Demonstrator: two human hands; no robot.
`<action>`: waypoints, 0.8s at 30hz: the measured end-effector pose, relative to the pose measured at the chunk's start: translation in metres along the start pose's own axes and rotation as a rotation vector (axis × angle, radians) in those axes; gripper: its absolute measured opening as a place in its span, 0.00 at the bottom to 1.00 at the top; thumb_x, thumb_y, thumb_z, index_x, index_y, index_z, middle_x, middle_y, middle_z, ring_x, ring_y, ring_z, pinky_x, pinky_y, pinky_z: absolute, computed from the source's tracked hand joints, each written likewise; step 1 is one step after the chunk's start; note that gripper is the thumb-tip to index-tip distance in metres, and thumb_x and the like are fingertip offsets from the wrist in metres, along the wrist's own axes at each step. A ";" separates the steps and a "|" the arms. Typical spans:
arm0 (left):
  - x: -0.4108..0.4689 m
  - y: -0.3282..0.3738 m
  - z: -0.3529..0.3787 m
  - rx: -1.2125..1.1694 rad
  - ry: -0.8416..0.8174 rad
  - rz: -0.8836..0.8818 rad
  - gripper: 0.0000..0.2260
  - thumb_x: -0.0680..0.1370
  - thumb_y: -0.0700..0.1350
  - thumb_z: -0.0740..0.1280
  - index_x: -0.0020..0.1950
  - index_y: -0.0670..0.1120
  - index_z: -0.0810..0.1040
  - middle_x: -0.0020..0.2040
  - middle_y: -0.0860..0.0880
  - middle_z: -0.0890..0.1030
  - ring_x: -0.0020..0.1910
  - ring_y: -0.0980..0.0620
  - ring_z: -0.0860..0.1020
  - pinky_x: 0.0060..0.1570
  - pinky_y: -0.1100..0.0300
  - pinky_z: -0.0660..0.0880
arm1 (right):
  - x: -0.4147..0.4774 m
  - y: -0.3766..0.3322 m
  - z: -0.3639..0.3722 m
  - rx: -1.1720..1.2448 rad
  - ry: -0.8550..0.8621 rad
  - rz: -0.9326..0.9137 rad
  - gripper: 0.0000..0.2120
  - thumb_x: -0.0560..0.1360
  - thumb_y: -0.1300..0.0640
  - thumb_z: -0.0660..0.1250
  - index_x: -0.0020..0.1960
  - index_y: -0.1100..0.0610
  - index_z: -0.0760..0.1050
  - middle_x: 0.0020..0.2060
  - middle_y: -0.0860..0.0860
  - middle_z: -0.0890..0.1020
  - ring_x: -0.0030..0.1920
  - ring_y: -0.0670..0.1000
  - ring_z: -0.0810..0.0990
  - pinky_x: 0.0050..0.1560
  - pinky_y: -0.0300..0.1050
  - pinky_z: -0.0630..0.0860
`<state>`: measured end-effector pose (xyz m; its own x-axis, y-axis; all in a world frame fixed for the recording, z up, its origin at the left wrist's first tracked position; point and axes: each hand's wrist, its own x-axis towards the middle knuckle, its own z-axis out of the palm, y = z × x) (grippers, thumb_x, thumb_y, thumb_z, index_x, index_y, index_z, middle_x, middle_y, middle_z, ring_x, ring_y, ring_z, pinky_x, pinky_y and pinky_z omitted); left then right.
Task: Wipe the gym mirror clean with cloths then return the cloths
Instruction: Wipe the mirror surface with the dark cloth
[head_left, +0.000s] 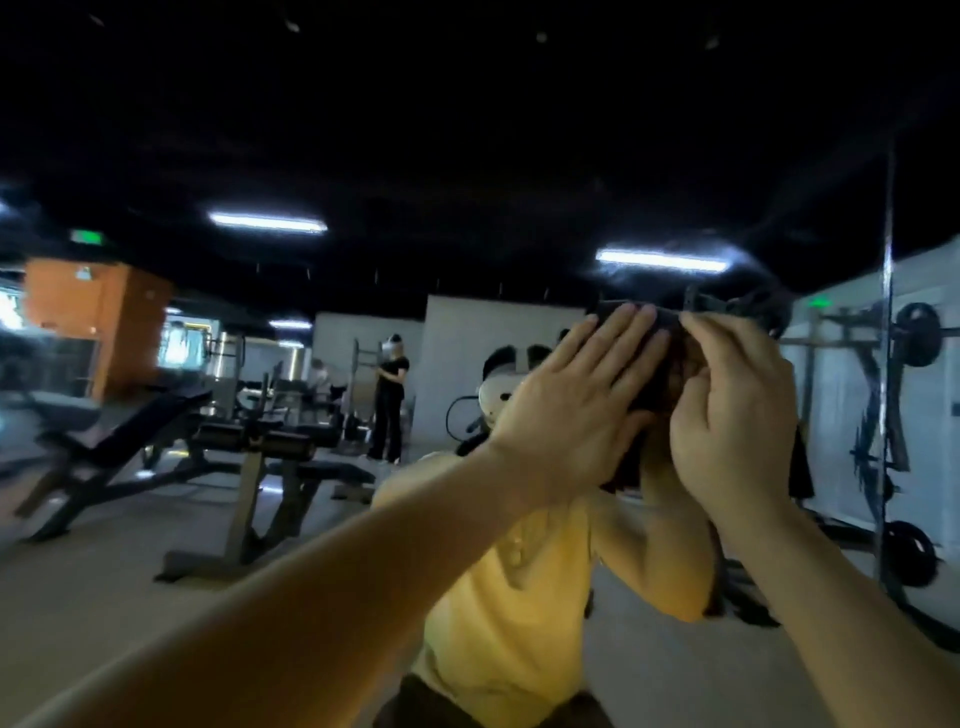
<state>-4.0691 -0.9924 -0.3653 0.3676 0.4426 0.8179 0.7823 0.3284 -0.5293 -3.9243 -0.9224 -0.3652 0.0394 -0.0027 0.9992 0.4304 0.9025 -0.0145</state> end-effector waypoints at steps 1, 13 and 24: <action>-0.009 -0.025 -0.003 0.005 0.018 -0.039 0.31 0.87 0.58 0.47 0.86 0.43 0.48 0.86 0.42 0.47 0.85 0.45 0.44 0.83 0.47 0.42 | 0.007 -0.003 0.002 -0.001 -0.010 -0.014 0.24 0.78 0.68 0.56 0.72 0.65 0.74 0.69 0.60 0.76 0.70 0.62 0.74 0.71 0.65 0.70; 0.037 -0.131 -0.025 0.002 0.168 -0.553 0.32 0.86 0.57 0.43 0.85 0.40 0.47 0.86 0.39 0.48 0.85 0.41 0.47 0.83 0.44 0.46 | 0.018 0.005 0.030 -0.437 -0.304 -0.121 0.32 0.83 0.48 0.43 0.84 0.57 0.41 0.84 0.54 0.43 0.84 0.52 0.41 0.84 0.57 0.47; -0.003 -0.174 -0.032 0.051 0.086 -0.312 0.32 0.86 0.60 0.43 0.85 0.44 0.44 0.86 0.41 0.49 0.85 0.44 0.46 0.83 0.46 0.45 | 0.026 -0.004 0.009 -0.377 -0.306 -0.114 0.31 0.84 0.50 0.57 0.84 0.58 0.55 0.84 0.52 0.55 0.84 0.50 0.51 0.83 0.54 0.52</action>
<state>-4.1905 -1.0774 -0.2690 0.1564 0.2426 0.9574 0.8386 0.4795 -0.2585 -3.9329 -0.9219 -0.3392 -0.2686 0.0853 0.9595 0.7152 0.6849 0.1393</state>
